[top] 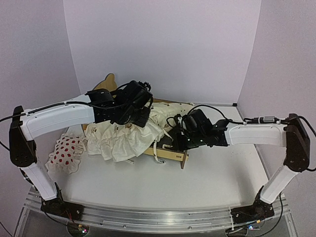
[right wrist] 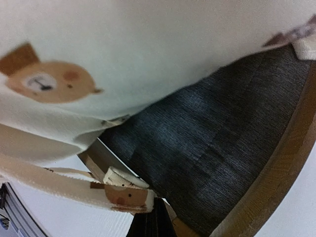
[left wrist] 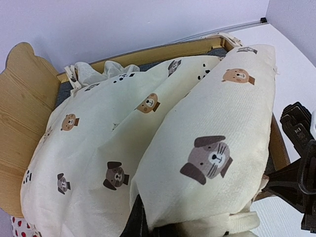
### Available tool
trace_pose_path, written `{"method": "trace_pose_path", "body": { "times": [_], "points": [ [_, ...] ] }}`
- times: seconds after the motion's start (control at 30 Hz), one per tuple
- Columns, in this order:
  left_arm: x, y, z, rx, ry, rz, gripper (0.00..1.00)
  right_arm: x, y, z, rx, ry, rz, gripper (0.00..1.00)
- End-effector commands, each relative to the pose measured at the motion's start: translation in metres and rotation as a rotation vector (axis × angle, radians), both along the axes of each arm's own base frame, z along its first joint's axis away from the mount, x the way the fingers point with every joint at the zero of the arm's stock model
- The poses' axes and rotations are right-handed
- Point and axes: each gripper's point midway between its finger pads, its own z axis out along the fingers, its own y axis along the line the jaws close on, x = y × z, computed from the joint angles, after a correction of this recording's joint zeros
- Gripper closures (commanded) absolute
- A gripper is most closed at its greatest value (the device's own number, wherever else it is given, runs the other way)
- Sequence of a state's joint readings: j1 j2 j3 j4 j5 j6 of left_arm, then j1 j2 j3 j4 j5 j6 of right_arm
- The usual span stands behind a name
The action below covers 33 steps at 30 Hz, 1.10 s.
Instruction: Set up the pet bed
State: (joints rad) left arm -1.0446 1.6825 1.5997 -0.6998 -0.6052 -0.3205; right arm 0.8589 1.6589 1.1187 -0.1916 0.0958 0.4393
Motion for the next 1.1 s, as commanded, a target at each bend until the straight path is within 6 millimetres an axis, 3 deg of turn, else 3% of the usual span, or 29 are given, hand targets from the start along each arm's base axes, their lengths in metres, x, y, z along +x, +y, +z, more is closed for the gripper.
{"method": "trace_pose_path", "body": {
  "times": [0.0,0.13,0.3,0.57,0.73,0.9,1.07],
  "points": [
    [0.014,0.016,0.046,-0.026,-0.095,0.065,1.00,0.004,-0.016,0.016,-0.002,-0.068,-0.063,1.00],
    [0.017,0.017,0.052,-0.019,-0.113,0.072,1.00,0.005,-0.010,0.019,0.019,-0.057,-0.056,1.00],
    [0.021,0.026,0.061,-0.017,-0.140,0.101,1.00,0.013,0.029,0.032,0.112,-0.016,0.010,1.00],
    [0.027,0.049,0.085,-0.021,-0.194,0.159,1.00,0.032,0.074,0.078,0.253,-0.026,0.057,1.00],
    [0.030,0.058,0.092,-0.023,-0.213,0.184,1.00,0.034,0.077,0.083,0.274,-0.025,0.043,1.00],
    [0.032,0.065,0.103,-0.029,-0.240,0.201,1.00,0.032,0.065,0.076,0.270,-0.031,0.009,1.00],
    [0.033,0.064,0.104,-0.035,-0.240,0.193,1.00,0.023,0.053,0.050,0.251,0.003,-0.014,1.00]
  ]
}}
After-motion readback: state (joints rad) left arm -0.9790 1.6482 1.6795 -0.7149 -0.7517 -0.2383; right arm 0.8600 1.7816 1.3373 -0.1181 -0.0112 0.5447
